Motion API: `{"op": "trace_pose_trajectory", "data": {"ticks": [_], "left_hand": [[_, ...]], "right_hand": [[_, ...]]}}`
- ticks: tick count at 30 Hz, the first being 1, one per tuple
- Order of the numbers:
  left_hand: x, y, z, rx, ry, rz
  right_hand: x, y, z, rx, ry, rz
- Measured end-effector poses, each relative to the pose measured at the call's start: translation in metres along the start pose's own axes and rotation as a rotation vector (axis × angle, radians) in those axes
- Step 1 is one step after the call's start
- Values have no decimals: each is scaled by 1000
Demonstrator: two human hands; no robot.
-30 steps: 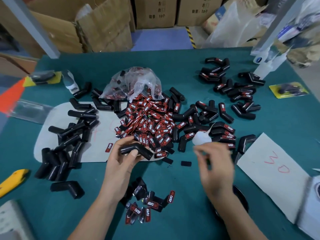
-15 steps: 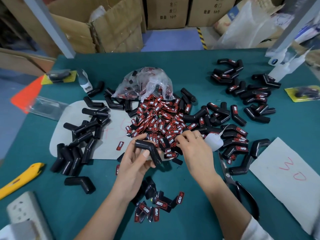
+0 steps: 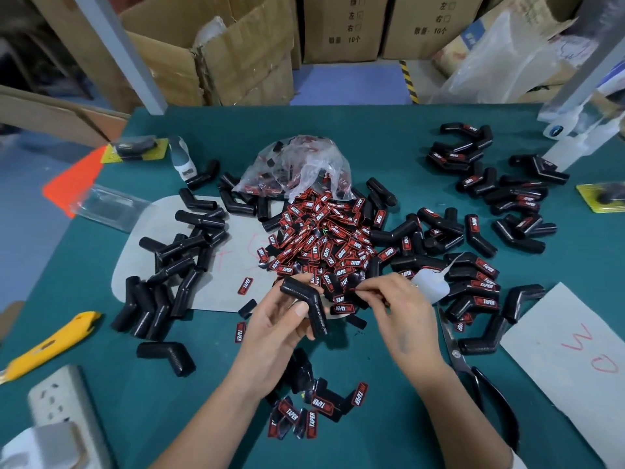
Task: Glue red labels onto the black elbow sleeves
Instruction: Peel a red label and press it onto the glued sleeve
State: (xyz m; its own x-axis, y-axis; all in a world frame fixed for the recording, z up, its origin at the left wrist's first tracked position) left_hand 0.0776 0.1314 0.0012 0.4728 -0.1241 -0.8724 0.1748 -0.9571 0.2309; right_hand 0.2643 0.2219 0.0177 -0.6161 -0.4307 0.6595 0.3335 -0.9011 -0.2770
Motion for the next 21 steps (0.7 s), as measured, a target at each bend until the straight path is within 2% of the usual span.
{"op": "trace_pose_trajectory", "data": {"ticks": [3,7,12,21], "left_hand": [[2,-1,0,-20,15,9],[6,0,1,-46,22,24],[8,0,-1,-49,19,41],[7,1,-3,-21,-18,54]], "right_hand": [[-8,8,-5,140,-558,-378],[11,15,-13,297,-986,-558],[28,30,-28,479,-1185,-638],[29,35,-38,532,-1260,-647]]}}
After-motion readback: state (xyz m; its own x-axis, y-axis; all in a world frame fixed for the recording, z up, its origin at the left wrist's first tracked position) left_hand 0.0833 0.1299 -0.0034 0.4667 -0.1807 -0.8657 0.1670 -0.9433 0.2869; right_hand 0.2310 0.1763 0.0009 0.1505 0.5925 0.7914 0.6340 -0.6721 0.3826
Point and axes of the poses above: each hand's wrist, its own y-axis away from the middle knuckle, its own z-axis out of the back of the hand, x = y × z, the point moved 7 cm from there along -y, towards the middle knuckle, and after that the axes turned 2 degrees about -y, right-handed, at the moved point
